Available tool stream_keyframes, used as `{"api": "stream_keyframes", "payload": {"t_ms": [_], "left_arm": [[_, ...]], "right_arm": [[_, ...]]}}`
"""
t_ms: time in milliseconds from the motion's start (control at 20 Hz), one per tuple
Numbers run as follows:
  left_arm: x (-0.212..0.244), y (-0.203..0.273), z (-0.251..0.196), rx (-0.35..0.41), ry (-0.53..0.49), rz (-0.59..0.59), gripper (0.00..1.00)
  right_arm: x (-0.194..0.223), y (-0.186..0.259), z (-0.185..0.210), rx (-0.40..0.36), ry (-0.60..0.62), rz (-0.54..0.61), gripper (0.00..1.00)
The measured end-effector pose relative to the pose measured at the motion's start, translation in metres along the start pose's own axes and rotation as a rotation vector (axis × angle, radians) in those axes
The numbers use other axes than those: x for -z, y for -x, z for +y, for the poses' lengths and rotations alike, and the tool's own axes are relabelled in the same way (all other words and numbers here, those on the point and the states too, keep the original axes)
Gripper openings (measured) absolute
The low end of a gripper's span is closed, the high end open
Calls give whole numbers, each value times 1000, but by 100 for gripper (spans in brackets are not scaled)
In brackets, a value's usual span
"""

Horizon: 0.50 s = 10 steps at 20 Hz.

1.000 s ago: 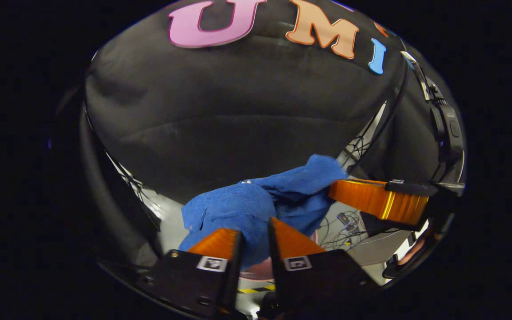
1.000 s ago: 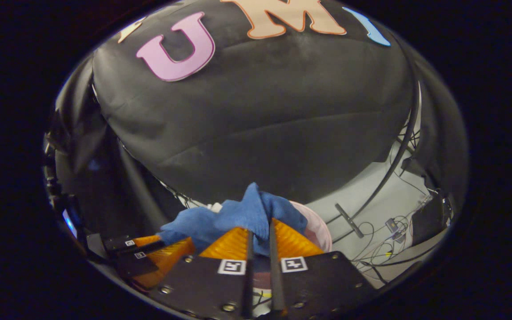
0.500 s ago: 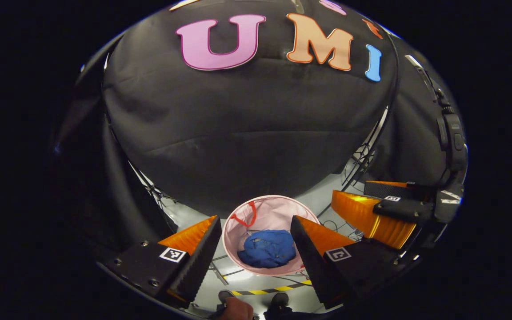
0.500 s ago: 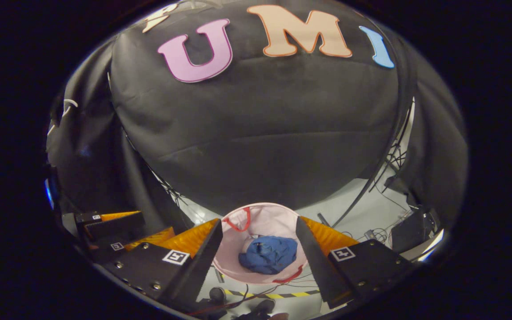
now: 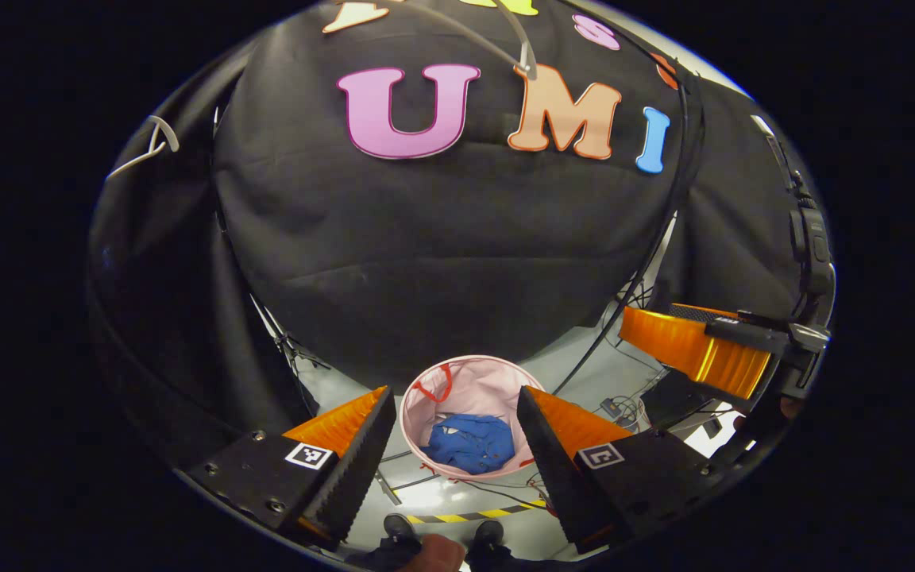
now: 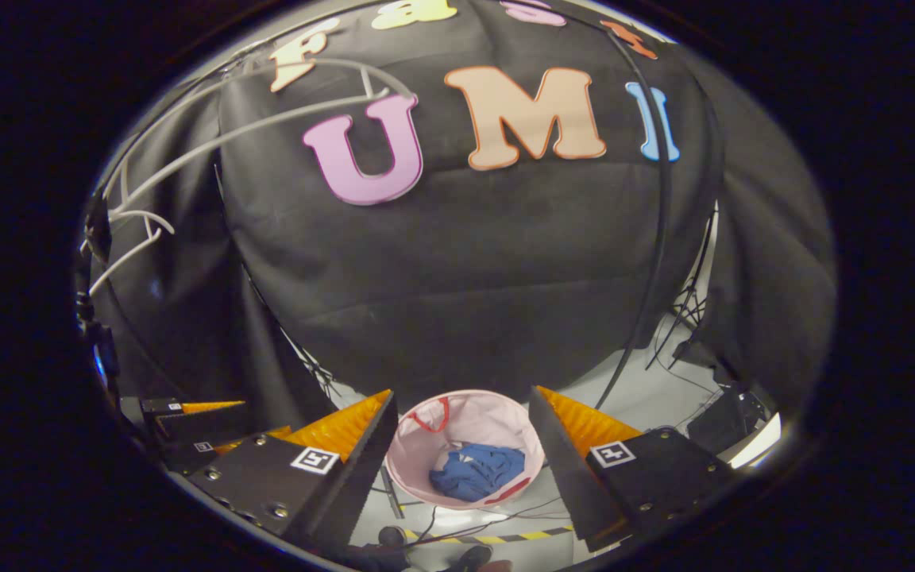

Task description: Grasp the clothes on the hanger with both hands and then place them into the laundry hamper below.

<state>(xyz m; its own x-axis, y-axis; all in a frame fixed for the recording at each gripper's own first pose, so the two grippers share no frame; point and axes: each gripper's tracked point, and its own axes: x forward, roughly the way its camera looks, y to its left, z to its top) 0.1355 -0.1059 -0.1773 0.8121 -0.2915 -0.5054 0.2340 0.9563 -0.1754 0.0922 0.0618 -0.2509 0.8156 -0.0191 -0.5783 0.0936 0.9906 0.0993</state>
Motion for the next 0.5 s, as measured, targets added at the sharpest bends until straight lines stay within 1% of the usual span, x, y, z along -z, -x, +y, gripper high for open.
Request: {"api": "stream_keyframes", "payload": {"t_ms": [200, 300, 450, 500], "left_arm": [[-21, 24, -7, 0, -10, -54, 96], [-33, 38, -8, 0, -10, -66, 96], [-41, 59, -14, -24, -21, -80, 96], [-45, 63, -19, -19, -20, -88, 96]], "right_arm": [[-35, 39, -4, 3, -8, -77, 100], [-53, 56, -4, -5, -12, -113, 99], [-80, 78, 0, -20, 4, -168, 100], [-89, 86, 1, -19, 19, -192, 99]]}}
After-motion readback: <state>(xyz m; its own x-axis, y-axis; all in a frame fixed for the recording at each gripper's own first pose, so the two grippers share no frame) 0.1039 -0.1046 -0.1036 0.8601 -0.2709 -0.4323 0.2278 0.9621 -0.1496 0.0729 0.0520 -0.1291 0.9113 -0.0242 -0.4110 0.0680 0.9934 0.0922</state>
